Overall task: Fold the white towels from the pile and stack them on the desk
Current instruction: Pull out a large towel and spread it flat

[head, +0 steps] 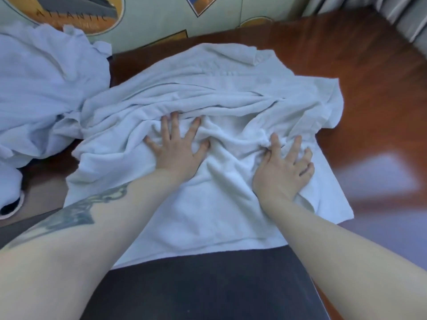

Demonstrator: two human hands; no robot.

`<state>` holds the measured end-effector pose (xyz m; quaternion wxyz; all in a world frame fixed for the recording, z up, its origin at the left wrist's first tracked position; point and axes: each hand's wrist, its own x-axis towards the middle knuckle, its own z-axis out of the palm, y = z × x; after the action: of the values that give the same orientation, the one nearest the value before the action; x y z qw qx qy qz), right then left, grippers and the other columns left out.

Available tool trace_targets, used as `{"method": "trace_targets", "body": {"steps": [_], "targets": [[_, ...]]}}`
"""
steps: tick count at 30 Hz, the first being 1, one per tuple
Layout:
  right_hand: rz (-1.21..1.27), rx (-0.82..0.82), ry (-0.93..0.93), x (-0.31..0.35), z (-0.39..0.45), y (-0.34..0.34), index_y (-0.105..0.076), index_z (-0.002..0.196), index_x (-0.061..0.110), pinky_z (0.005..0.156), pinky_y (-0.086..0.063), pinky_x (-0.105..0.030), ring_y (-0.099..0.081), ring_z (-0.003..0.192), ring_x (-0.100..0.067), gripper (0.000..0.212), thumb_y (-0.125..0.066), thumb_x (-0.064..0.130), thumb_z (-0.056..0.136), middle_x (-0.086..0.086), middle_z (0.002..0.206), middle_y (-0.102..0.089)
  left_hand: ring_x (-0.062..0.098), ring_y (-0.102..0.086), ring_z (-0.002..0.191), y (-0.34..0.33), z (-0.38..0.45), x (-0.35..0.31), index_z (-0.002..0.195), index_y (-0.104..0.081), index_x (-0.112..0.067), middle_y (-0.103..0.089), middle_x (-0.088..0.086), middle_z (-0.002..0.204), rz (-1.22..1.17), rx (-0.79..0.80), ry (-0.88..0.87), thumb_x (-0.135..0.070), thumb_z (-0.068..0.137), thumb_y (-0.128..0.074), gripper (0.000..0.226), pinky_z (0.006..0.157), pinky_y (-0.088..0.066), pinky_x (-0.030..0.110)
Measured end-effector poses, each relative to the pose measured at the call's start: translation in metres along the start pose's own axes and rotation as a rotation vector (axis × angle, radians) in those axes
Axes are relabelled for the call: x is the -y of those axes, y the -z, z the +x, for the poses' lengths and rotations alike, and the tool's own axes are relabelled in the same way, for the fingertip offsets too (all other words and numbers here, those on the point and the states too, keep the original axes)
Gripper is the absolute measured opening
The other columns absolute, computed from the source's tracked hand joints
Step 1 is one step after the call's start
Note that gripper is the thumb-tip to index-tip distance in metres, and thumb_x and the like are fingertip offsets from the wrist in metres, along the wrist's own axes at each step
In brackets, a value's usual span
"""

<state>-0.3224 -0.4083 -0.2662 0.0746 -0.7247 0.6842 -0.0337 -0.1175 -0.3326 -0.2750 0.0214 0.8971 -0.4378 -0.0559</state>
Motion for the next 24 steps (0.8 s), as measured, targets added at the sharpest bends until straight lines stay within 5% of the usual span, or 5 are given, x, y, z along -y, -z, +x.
{"method": "trace_targets", "body": {"steps": [5,11,14,18,24], "targets": [[0.063,-0.018,-0.012,0.015,0.021,0.000,-0.023,0.148,0.049,0.115,-0.006,-0.045,-0.003,0.148,-0.028,0.047,-0.027,0.044,0.101,0.003,0.164,-0.004,0.022,0.006,0.150,0.002,0.016,-0.003,0.150,-0.006,-0.052,0.005,-0.002,0.164,-0.025,-0.025,0.007,-0.075,0.088,-0.011,0.067,0.106,-0.002,0.074],[0.490,0.126,0.128,-0.034,0.016,0.043,-0.030,0.151,0.026,0.103,-0.032,-0.033,-0.027,0.144,-0.017,0.049,-0.039,0.024,0.103,0.003,0.158,-0.029,0.025,-0.033,0.142,0.018,-0.034,-0.013,0.139,-0.051,-0.013,-0.032,0.006,0.157,-0.340,-0.172,0.004,-0.020,0.092,-0.056,0.048,0.115,-0.021,0.052],[0.908,0.051,-0.175,-0.077,0.022,0.073,-0.064,0.110,0.018,0.072,-0.035,-0.025,-0.062,0.098,-0.024,0.024,-0.044,0.026,0.101,0.001,0.100,-0.066,0.023,-0.030,0.144,0.020,-0.075,-0.027,0.140,-0.050,-0.010,-0.032,0.007,0.157,-0.552,-0.135,0.105,-0.010,0.092,-0.056,0.048,0.120,-0.013,0.045],[1.386,0.373,-0.775,-0.125,0.011,0.081,-0.066,0.118,0.006,0.073,-0.050,-0.032,-0.061,0.090,-0.023,0.030,-0.063,0.019,0.091,-0.006,0.100,-0.066,0.025,-0.032,0.143,0.018,-0.158,-0.037,0.137,-0.054,-0.012,-0.037,0.007,0.154,-0.550,-0.060,0.095,-0.014,0.091,-0.065,0.047,0.118,-0.017,0.043],[1.465,0.746,-0.831,-0.150,-0.005,0.091,-0.052,0.124,-0.002,0.071,-0.055,-0.045,-0.064,0.072,-0.033,0.030,-0.055,0.005,0.095,-0.018,0.089,-0.063,0.020,-0.040,0.131,0.024,-0.218,-0.065,0.111,-0.066,-0.029,-0.044,-0.003,0.142,-0.473,0.011,0.105,-0.046,0.079,-0.072,0.037,0.108,-0.025,0.046]]}}
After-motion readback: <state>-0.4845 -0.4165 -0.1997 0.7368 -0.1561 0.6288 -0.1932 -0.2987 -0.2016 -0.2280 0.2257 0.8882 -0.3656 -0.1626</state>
